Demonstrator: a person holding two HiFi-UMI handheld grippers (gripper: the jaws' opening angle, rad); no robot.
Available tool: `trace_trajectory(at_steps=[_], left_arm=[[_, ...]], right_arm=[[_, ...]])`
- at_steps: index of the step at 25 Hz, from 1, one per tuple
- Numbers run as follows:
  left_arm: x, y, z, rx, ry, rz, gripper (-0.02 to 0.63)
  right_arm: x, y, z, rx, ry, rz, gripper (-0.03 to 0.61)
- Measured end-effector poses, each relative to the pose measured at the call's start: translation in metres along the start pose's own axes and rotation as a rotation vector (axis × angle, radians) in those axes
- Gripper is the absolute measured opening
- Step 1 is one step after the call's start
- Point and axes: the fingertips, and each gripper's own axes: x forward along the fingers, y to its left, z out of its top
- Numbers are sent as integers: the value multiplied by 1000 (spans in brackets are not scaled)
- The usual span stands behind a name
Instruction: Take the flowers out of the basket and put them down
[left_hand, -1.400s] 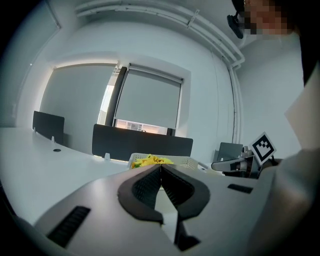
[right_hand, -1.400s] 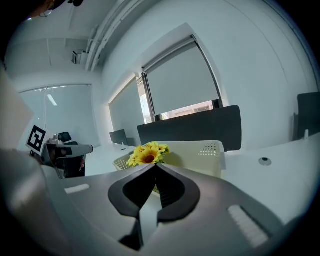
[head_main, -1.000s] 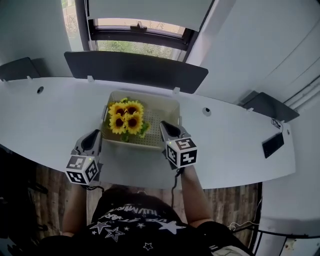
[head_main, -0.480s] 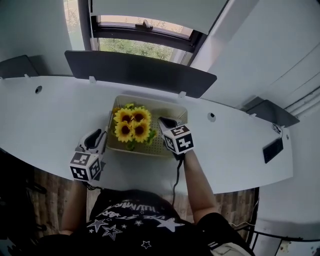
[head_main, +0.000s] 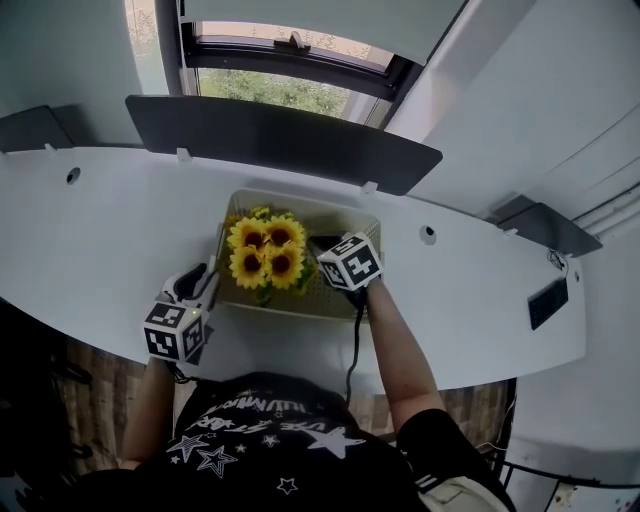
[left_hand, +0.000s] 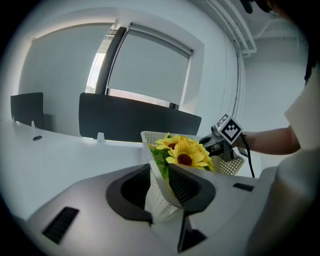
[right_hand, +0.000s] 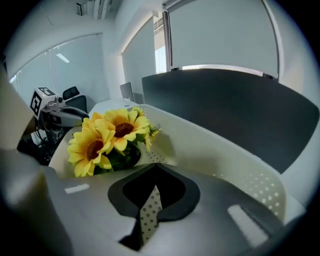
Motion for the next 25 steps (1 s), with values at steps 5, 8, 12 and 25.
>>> trace_trajectory(at_steps=[5,8,12,25], left_arm=[[5,1,-5,2,30,-7,101],[6,0,-6,-7,30,-7,101],[7,0,-6,-7,31,-8,101],[7,-2,-7,-7,24,0,101]], right_arm=[[21,8,-16,-17,74,92,2],[26,18,-21,-57,100,146,2],[27,35,-28,-146,134,234,3],[24,64,-44,-390,199,429,236]])
